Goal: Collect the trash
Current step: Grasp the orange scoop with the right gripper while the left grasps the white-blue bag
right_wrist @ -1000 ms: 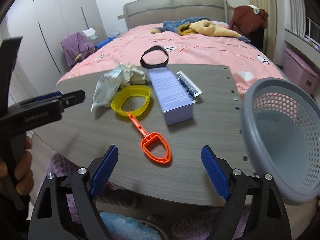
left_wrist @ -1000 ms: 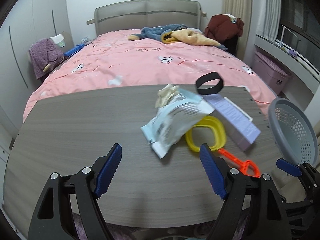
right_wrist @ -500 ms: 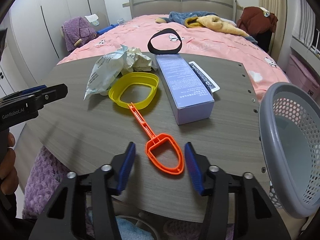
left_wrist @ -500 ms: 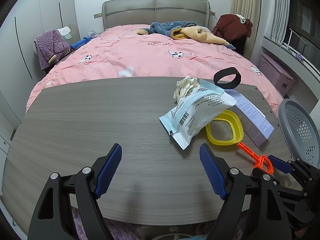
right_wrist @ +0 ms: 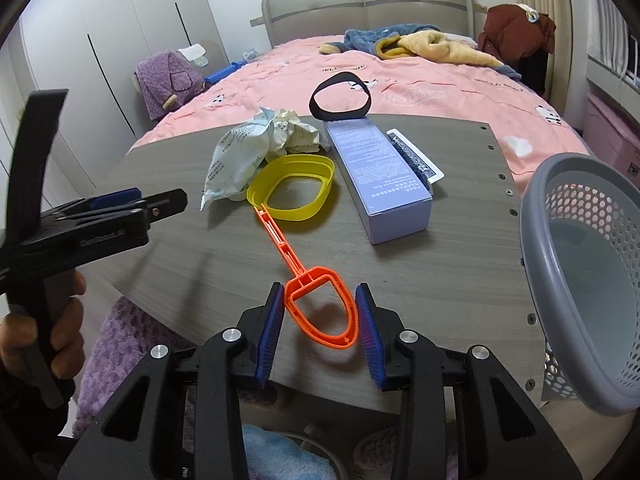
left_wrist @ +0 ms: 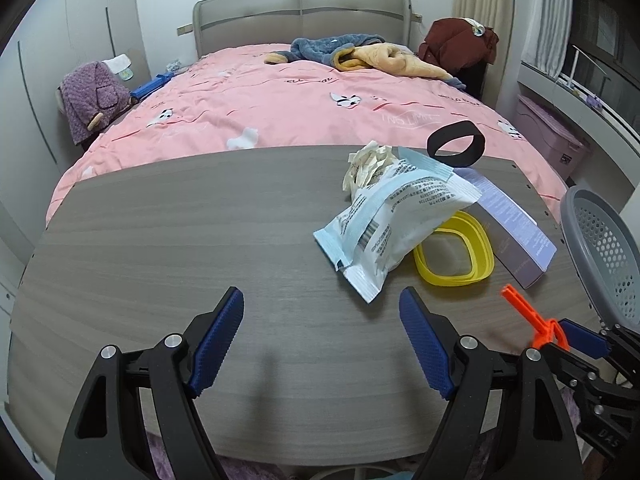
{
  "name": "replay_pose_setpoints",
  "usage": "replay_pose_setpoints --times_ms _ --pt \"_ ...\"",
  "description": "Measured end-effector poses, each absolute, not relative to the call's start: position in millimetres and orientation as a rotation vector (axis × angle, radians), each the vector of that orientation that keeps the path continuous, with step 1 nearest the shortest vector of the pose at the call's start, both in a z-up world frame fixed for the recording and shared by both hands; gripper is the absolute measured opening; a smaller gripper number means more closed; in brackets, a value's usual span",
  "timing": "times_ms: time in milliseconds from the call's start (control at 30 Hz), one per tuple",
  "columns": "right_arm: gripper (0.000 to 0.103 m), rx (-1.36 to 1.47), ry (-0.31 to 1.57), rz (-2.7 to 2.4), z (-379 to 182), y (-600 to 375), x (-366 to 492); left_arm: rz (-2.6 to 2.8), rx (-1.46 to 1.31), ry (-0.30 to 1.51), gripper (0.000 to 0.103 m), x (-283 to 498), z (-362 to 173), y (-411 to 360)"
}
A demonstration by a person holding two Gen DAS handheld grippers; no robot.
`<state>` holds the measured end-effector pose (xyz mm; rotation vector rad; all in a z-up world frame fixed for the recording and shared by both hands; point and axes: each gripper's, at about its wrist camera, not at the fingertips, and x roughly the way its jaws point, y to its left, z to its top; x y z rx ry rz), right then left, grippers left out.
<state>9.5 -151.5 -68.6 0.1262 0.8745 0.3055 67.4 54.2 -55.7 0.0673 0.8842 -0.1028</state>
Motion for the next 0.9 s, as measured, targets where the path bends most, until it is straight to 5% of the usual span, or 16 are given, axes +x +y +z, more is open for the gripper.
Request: replay_pose_setpoints --times_ms 900 --pt "0.036 0.211 0.874 0.290 -39 -173 5 -0.654 0.214 0.965 0.077 154 -70 45"
